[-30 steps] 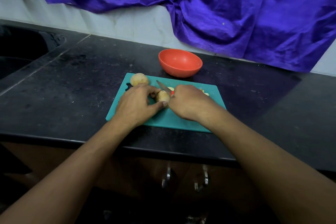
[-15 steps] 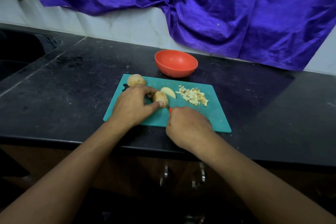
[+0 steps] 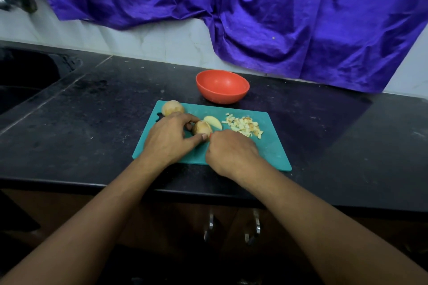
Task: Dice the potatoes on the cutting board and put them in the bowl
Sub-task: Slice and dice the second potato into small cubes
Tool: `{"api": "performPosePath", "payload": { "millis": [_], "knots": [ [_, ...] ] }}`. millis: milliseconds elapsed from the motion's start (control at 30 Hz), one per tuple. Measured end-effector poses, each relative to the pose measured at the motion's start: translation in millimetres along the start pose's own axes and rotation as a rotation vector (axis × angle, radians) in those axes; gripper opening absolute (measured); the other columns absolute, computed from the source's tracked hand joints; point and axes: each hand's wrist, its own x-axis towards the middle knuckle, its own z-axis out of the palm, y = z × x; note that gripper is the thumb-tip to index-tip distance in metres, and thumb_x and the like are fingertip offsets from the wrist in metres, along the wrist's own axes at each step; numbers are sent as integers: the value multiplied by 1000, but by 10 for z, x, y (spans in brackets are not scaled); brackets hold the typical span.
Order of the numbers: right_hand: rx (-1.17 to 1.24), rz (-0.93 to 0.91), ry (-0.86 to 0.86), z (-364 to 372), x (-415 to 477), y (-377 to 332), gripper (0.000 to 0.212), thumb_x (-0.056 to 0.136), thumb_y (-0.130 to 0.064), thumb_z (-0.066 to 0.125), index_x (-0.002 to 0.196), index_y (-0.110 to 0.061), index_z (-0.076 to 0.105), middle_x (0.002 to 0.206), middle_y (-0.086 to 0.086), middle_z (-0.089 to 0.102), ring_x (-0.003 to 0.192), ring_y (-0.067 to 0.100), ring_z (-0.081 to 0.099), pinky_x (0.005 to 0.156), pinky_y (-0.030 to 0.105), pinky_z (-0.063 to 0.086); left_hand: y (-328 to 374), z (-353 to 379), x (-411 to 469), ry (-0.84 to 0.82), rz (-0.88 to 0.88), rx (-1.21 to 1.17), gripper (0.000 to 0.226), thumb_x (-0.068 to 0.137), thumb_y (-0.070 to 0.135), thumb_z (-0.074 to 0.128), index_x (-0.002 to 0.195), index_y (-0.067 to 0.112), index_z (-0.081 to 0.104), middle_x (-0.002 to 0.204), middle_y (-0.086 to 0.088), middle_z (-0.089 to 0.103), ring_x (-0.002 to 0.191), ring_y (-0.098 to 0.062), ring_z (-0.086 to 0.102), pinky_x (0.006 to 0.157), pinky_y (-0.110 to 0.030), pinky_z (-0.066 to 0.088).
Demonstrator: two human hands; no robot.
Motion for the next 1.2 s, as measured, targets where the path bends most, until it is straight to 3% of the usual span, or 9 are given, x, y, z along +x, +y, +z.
{"api": "performPosePath", "payload": {
  "millis": [200,433,567,733,933,1200],
  "knots": [
    [-8,-30,24,90,-230,165,22,101,-26,46,117,-17,58,87,-2,48,83,21,53,68,38,41,8,2,9,16,-11,8,46,82,55,74,121,30,70,99,11,65,87,-11,57,73,-32,44],
    [13,-69,92,230,-499,366,8,103,-27,43,98,-21,45,75,-5,41,77,20,52,66,37,41,19,0,3,16,-15,8,45,83,54,74,121,30,71,98,12,65,85,-10,56,71,-31,41],
    [72,-58,80,248,-508,504,19,106,-33,40,97,-22,52,81,-4,53,79,17,57,65,36,44,27,-21,1,12,-9,12,46,83,54,74,121,30,71,98,11,65,84,-9,56,72,-31,41],
    [152,1,68,262,-513,583,29,108,-36,37,89,-22,53,83,-3,57,74,13,56,55,30,36,40,-25,-9,17,-10,10,46,84,53,74,122,28,71,97,12,65,86,-8,56,70,-31,41],
    [333,35,4,105,-446,609,34,109,-41,38,93,-20,61,88,0,61,78,15,60,59,32,41,37,-15,-21,33,-10,4,48,84,52,75,124,27,71,97,13,65,84,-8,57,71,-30,42],
    [252,30,56,-129,-295,344,32,107,-38,40,80,-24,51,85,-2,58,78,14,57,60,33,40,35,7,-16,56,-37,-15,50,80,56,77,120,25,74,94,13,68,81,-8,58,69,-29,43]
  ]
}}
